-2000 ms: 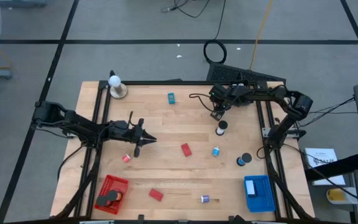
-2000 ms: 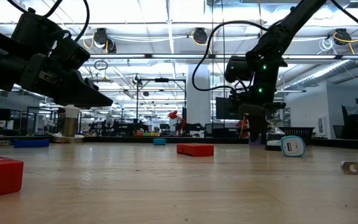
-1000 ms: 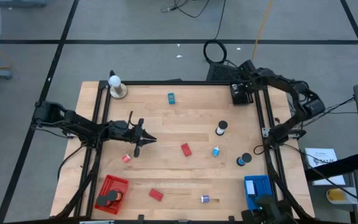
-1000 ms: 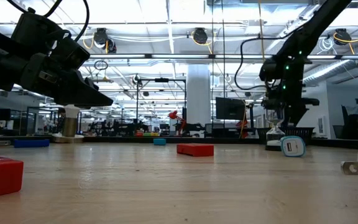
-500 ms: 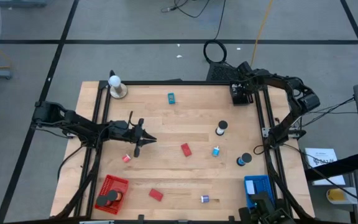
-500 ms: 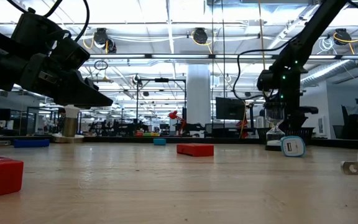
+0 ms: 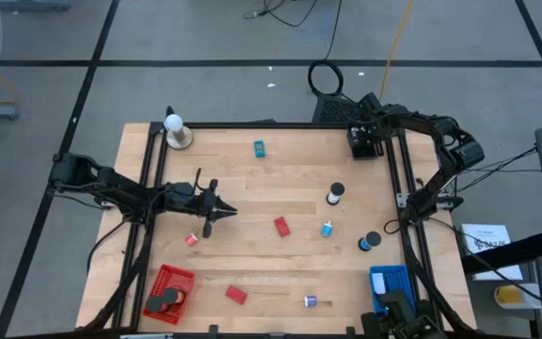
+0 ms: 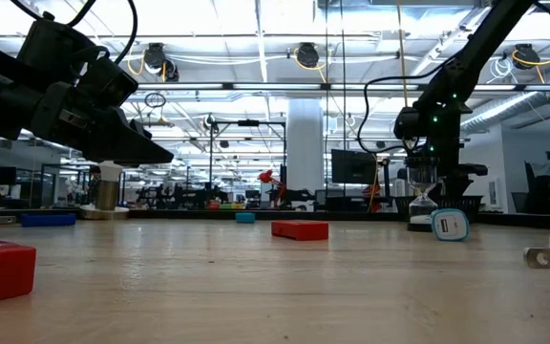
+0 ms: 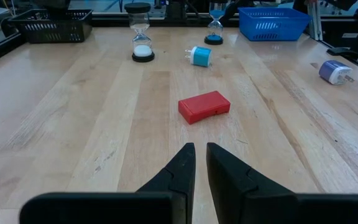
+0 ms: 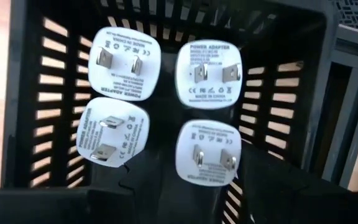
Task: Pick & Place Office items
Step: Put the violet charger adapter into the black bin, then put the red digital clock into the blue bin
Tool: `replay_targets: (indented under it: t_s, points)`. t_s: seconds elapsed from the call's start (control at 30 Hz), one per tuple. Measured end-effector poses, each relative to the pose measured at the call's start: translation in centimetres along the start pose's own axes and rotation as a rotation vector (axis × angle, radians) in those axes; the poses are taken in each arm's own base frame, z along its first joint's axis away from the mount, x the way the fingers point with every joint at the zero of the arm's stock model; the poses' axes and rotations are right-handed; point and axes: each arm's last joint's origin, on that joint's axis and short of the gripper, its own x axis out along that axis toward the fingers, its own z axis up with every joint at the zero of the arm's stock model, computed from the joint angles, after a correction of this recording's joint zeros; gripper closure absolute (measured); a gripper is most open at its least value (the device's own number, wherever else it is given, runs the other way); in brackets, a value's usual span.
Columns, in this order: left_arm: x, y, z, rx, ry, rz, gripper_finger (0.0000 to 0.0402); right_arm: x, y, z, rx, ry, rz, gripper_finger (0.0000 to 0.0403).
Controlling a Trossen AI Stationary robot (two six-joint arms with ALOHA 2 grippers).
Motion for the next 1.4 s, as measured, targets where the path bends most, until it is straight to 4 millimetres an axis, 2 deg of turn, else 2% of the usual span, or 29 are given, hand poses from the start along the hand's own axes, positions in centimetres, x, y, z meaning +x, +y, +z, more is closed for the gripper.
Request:
replay_targets:
  t_s: [0.17, 0.27, 0.5, 0.63, 0.8, 1.03, 1.17, 1.4]
  points:
    - [0.0, 0.0, 0.0, 0.001, 0.000, 0.000, 0.0355, -0.3, -0.1, 0.1, -0.008, -0.027, -0.029, 0.0211]
    - [0.0, 0.0, 0.0, 0.001, 0.000, 0.000, 0.0355, -1.3, -0.3, 0.3, -0.002, -0.075, -0.064, 0.0205]
    - [0.0, 0.0, 0.0, 0.001, 0.000, 0.000, 0.0355, -5.5, -0.8, 0.1, 0.024, -0.223, -0.033, 0.0201]
    - [0.0, 0.0, 0.0, 0.002, 0.000, 0.000, 0.0355, -8.5, -0.4, -0.7, -0.021, -0.317, 0.000, 0.0219]
    - [0.0, 0.0, -0.1, 0.000, 0.010, 0.000, 0.0355, -11.7, 1.9, -3.3, -0.160, -0.460, 0.096, 0.0280]
    - [0.0, 0.1, -0.3, -0.021, 0.031, 0.027, 0.0355, -12.0, 5.6, -8.5, -0.328, -0.717, 0.328, 0.0393]
    - [0.0, 0.2, -0.3, -0.031, 0.029, 0.060, 0.0355, -11.9, 7.2, -10.7, -0.383, -0.813, 0.454, 0.0390]
    - [0.1, 0.2, -0.1, -0.011, 0.018, 0.061, 0.0355, -12.8, 9.9, -13.3, -0.494, -1.047, 0.663, 0.0399]
